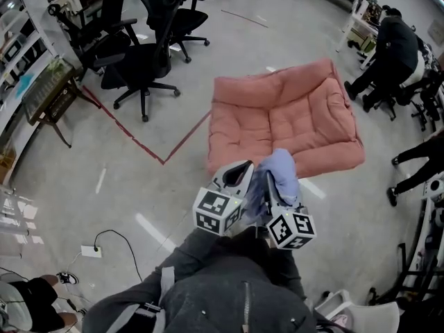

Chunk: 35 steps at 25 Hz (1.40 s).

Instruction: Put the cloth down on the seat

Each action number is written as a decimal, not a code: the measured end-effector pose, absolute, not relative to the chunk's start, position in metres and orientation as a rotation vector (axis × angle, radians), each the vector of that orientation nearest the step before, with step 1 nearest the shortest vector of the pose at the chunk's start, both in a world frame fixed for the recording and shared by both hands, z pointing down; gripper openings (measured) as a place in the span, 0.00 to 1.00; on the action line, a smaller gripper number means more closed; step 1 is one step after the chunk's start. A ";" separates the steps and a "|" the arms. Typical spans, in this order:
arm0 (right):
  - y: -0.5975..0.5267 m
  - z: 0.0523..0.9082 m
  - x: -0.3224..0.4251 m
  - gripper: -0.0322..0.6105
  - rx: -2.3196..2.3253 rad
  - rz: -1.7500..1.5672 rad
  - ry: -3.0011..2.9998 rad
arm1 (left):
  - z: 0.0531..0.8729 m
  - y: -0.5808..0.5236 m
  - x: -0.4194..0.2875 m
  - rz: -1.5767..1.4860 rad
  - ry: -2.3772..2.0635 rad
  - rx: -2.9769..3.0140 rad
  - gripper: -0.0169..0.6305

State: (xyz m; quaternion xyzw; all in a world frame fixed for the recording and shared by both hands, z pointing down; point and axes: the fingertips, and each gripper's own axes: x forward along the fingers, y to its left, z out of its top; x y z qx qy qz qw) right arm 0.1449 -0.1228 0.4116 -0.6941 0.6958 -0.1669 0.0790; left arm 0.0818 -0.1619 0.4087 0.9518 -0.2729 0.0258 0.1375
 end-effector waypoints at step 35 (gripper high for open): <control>-0.355 0.422 0.243 0.34 -1.914 -0.605 2.224 | 0.427 -0.381 0.169 0.124 -0.989 2.657 0.04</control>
